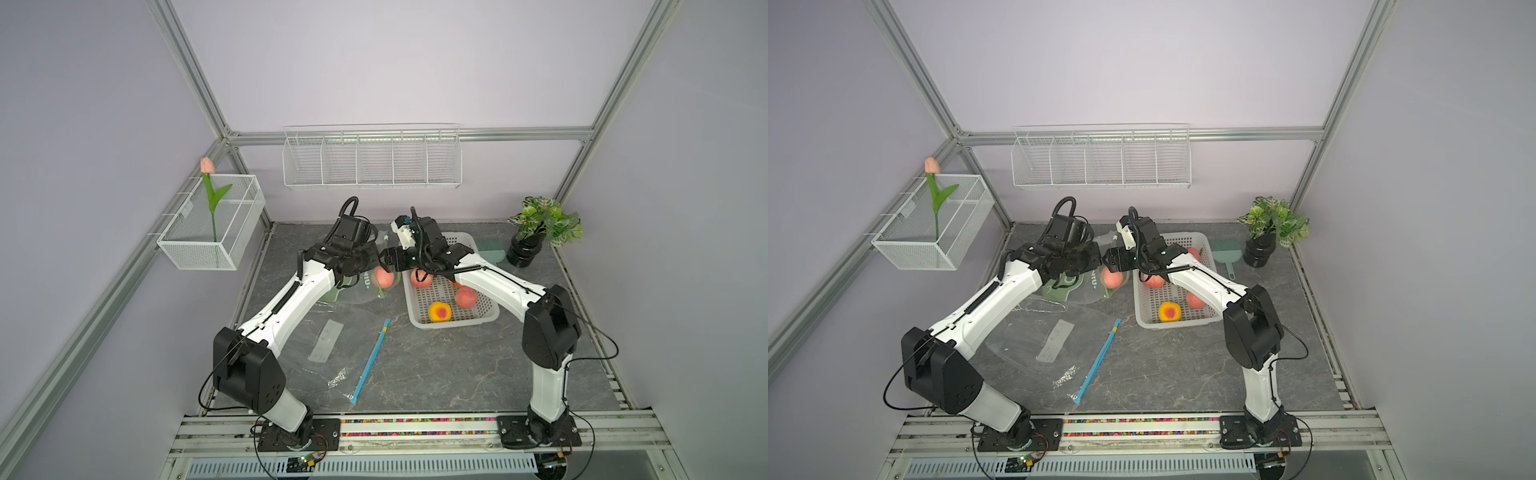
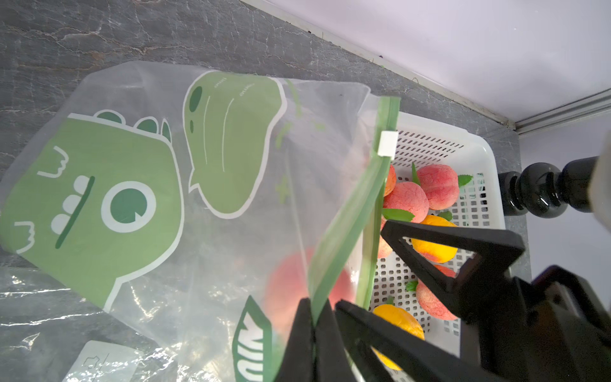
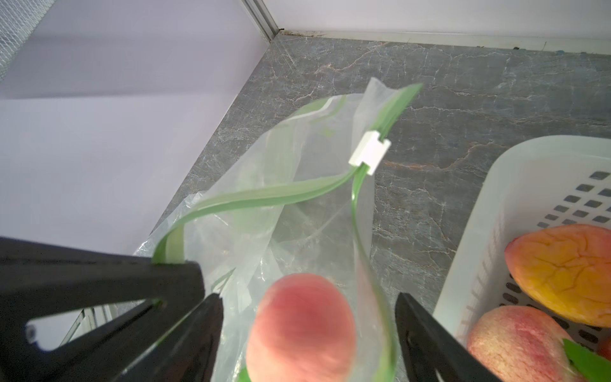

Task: Place the peach in a zip-top bag and seal the zipper
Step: Place the peach in the zipper food storage bag, then pick up the peach from the basket.

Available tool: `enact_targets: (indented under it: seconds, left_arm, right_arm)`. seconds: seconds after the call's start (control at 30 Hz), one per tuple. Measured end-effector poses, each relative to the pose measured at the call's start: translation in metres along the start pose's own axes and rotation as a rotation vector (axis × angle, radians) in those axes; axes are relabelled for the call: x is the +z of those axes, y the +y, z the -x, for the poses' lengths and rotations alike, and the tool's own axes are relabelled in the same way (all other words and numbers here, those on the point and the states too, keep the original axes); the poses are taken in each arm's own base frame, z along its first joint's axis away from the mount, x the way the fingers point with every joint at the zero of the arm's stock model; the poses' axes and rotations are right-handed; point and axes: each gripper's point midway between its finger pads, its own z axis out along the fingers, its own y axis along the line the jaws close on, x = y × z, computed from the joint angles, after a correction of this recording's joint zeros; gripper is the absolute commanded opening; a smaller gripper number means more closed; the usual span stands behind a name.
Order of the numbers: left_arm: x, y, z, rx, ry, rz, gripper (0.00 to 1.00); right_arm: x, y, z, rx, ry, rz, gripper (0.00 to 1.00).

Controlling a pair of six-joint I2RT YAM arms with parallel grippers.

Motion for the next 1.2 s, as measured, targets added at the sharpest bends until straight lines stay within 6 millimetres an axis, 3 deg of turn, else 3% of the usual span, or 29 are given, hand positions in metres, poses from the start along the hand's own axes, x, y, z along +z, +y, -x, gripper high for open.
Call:
enact_targets:
  seconds: [0.3, 0.53, 0.7, 0.8, 0.93, 1.2]
  left_arm:
    - [0.0, 0.002, 0.001, 0.0, -0.008, 0.014, 0.0]
    - [0.0, 0.005, 0.001, 0.011, -0.01, 0.027, 0.0]
    - [-0.001, 0.005, 0.002, 0.03, -0.013, 0.026, 0.0]
    - [-0.004, 0.003, 0.003, 0.043, -0.019, 0.019, 0.0]
    - [-0.008, 0.002, 0.005, 0.061, -0.027, 0.013, 0.0]
    - [-0.011, -0.003, 0.004, 0.106, -0.02, -0.015, 0.0]
  right_arm:
    - [-0.003, -0.005, -0.004, -0.009, -0.013, -0.018, 0.88]
    - [-0.036, -0.019, -0.002, -0.034, -0.071, -0.129, 0.88]
    - [-0.06, -0.048, 0.005, -0.015, -0.121, -0.266, 0.87]
    - [-0.065, -0.074, -0.003, 0.011, -0.104, -0.343, 0.87]
    - [-0.066, -0.104, -0.025, 0.048, -0.034, -0.411, 0.87]
    - [-0.05, -0.127, -0.049, 0.087, 0.058, -0.418, 0.84]
